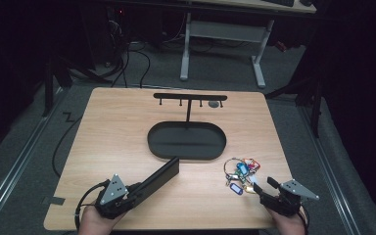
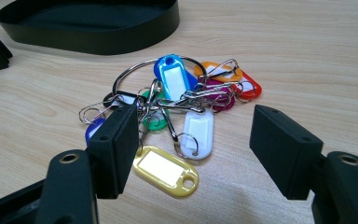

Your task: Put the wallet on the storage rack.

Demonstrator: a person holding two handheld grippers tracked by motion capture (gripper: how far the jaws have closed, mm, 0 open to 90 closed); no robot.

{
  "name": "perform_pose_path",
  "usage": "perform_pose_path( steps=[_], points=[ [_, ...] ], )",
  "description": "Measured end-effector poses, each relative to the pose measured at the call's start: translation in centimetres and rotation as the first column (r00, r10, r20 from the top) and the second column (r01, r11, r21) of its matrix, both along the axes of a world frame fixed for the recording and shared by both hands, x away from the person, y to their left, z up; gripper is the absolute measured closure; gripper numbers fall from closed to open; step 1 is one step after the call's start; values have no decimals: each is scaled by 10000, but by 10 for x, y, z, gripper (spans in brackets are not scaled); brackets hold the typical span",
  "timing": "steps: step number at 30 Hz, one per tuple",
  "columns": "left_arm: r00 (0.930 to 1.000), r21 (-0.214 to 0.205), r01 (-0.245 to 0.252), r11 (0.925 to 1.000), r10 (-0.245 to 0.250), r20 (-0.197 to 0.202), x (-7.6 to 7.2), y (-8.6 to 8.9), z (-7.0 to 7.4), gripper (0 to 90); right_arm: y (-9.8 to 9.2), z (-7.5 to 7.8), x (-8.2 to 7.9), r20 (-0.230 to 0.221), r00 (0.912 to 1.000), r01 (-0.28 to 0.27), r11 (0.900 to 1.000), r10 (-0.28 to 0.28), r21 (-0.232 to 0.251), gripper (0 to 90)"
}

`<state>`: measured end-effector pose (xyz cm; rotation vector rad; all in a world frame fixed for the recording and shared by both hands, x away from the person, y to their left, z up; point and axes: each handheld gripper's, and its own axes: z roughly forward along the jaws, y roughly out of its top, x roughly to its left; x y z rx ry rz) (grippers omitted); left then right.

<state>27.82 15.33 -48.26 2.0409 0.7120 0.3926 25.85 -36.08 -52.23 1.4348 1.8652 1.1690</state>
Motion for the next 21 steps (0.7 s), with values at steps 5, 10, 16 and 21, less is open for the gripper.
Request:
perform_pose_path(
  steps=[5,10,16,21],
  points=[
    [9998,187,137,9997,-140,131,-1,1,1,739,0,0,0,-7,10000,-4,10000,4,-14,333],
    [9999,178,149,9997,-150,85,0,3,2,740,0,0,0,8,10000,-24,10000,24,-43,332],
    [9990,295,210,9993,-222,386,-2,1,6,747,0,0,0,-23,10000,-8,10000,8,-24,333],
    [9965,230,246,9994,-264,792,-5,0,10,750,-1,0,0,-14,10000,-17,10000,17,-29,332]
  ],
)
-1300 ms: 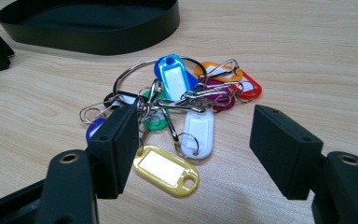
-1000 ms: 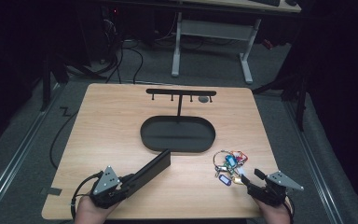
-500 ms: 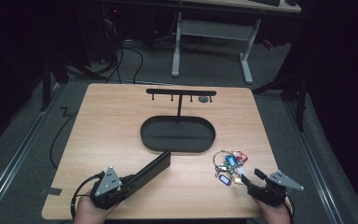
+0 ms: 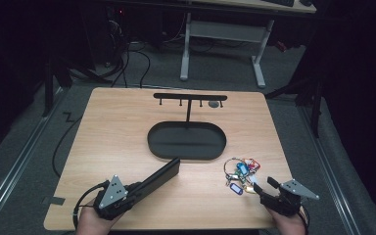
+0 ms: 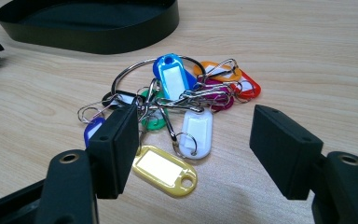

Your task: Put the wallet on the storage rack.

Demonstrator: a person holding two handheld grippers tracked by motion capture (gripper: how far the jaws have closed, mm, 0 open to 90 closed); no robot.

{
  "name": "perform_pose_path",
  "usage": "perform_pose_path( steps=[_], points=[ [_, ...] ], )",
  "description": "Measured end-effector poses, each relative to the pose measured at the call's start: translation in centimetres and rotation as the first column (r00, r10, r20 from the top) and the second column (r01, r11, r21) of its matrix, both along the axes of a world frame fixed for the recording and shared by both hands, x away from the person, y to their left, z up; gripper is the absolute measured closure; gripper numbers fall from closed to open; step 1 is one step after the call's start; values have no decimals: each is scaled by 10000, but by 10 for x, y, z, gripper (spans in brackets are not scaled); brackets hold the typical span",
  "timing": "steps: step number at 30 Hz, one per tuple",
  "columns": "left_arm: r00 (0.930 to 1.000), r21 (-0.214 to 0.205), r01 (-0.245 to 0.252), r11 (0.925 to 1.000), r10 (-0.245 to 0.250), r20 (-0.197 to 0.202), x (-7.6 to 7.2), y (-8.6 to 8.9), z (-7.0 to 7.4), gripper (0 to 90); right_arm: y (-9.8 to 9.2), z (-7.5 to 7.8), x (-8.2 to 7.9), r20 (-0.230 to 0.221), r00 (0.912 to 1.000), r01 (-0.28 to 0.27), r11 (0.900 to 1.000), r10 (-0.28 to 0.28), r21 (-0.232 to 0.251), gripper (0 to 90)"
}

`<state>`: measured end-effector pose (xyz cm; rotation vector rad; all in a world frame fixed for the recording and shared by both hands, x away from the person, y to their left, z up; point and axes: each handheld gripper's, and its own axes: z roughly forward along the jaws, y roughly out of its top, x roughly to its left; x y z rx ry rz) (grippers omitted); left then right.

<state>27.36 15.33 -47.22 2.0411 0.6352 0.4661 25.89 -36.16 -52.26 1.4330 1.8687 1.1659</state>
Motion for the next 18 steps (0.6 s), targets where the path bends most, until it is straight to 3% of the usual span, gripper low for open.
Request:
perform_pose_path(
  steps=[5,10,18],
  points=[
    [9986,117,159,9998,-165,509,0,-4,6,752,1,0,1,26,10000,-42,10000,42,-31,333],
    [9971,102,372,9993,-378,661,5,-12,13,752,-1,2,-1,92,10000,0,10000,0,67,333],
    [9909,939,733,9929,-832,1057,21,-26,27,751,-2,3,-2,183,9998,-57,9999,55,117,333]
  ],
)
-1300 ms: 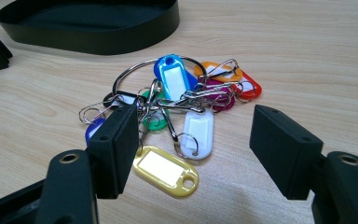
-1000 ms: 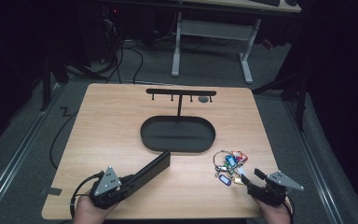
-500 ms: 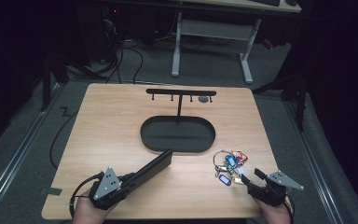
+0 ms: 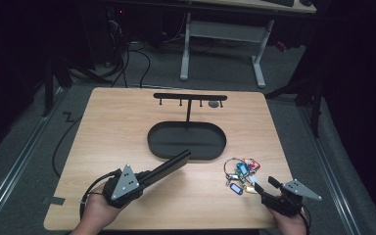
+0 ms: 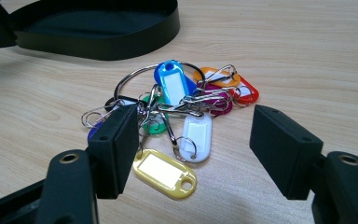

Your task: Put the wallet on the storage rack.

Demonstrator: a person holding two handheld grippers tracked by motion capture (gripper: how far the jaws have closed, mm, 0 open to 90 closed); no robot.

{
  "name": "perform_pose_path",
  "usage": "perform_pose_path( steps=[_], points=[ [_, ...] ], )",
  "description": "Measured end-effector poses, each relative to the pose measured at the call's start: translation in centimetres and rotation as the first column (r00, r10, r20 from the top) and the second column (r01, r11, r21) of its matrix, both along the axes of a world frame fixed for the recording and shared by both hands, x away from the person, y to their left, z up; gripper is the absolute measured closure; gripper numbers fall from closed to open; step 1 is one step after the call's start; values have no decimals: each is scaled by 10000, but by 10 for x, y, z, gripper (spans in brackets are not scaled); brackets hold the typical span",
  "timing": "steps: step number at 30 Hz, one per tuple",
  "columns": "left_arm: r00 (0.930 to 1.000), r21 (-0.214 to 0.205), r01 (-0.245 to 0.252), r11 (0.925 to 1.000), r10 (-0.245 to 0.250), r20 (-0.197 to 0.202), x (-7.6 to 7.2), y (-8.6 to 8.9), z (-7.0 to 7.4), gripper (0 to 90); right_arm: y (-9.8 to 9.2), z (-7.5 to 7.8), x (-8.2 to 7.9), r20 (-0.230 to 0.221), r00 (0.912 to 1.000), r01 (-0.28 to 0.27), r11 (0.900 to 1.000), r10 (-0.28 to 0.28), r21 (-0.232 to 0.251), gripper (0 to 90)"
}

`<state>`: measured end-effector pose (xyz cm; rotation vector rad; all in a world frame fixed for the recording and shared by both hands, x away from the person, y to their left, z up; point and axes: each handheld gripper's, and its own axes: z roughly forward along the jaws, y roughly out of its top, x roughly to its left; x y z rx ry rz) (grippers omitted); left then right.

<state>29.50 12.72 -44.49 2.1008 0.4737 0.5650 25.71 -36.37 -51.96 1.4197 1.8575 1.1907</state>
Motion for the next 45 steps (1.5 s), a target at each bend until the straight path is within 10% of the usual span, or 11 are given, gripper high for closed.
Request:
perform_pose_path(
  steps=[15,28,37,45],
  points=[
    [9899,1128,448,9926,-593,1287,28,-21,18,751,0,0,0,16,10000,-26,10000,26,4,333],
    [9616,2519,1060,9619,-1637,2202,56,-46,18,751,-1,0,0,24,10000,-10,10000,10,46,333],
    [9414,2681,1520,9513,-2220,2538,82,-67,22,751,-2,0,-1,-16,10000,17,9999,-17,119,334],
    [9398,2596,1647,9516,-2313,2516,113,-82,16,751,-4,-1,-4,1,10000,45,9998,-45,206,334]
  ],
)
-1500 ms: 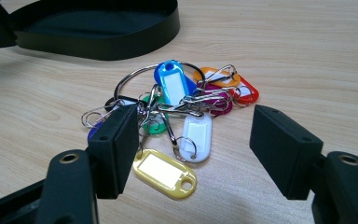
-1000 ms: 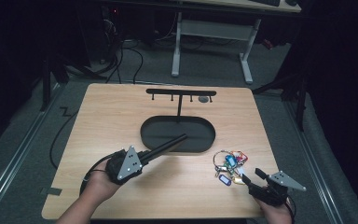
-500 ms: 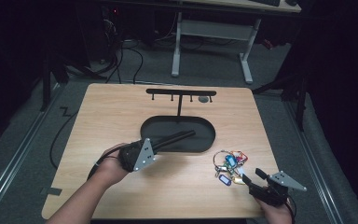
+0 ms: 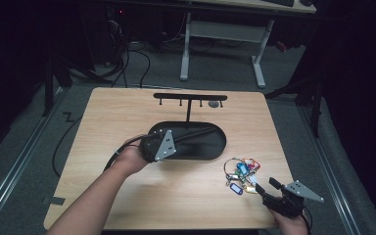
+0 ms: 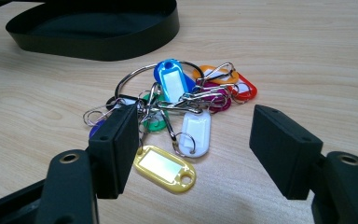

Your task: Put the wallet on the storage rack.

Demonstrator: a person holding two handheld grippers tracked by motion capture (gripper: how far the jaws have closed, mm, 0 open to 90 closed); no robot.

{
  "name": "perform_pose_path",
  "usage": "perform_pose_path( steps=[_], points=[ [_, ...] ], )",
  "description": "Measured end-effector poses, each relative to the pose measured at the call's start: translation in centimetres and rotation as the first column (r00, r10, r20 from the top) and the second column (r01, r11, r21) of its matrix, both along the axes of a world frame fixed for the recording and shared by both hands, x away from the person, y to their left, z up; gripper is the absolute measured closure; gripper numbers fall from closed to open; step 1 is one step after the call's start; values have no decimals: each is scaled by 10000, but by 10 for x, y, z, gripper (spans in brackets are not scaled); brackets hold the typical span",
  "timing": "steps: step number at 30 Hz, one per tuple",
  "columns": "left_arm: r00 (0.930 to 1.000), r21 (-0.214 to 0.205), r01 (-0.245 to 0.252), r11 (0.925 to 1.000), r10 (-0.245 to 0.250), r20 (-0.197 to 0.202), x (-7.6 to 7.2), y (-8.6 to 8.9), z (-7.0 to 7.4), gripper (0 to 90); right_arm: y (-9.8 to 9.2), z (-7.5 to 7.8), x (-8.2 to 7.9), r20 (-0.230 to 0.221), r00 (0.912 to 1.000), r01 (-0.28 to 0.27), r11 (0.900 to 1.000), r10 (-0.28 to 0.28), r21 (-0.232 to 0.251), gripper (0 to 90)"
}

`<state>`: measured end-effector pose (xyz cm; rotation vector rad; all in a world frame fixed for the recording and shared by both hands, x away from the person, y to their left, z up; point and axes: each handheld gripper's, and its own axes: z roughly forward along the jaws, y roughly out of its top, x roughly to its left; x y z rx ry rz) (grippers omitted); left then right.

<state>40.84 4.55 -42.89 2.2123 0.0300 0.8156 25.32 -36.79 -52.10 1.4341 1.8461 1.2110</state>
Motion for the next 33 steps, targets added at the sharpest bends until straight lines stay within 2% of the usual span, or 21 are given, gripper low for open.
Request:
perform_pose_path(
  steps=[5,8,10,14,21,28,33],
  points=[
    [9998,-87,-177,9998,176,-128,16,-6,-10,751,-4,-1,-1,-18,9999,107,9999,-107,121,335],
    [9991,7,-315,9995,315,-270,24,-9,-18,751,-5,-1,-2,-47,9999,126,9998,-125,155,334],
    [9985,43,-371,9993,372,-402,28,-10,-21,751,-5,-1,-3,-26,9999,143,9998,-143,142,335],
    [9985,151,-345,9993,352,-426,30,-12,-26,750,-5,-1,-4,-60,9999,146,9998,-145,163,335],
    [9969,33,-342,9994,344,-706,37,-8,-27,747,-5,-2,-4,-94,9998,157,9997,-156,159,335],
    [9945,625,-480,9969,535,-902,38,-5,-32,745,-4,-2,-4,-111,9998,144,9998,-142,140,335],
    [9937,1344,-497,9897,625,-930,36,-5,-37,742,-4,-2,-3,-88,9999,93,9999,-92,97,335]
  ],
)
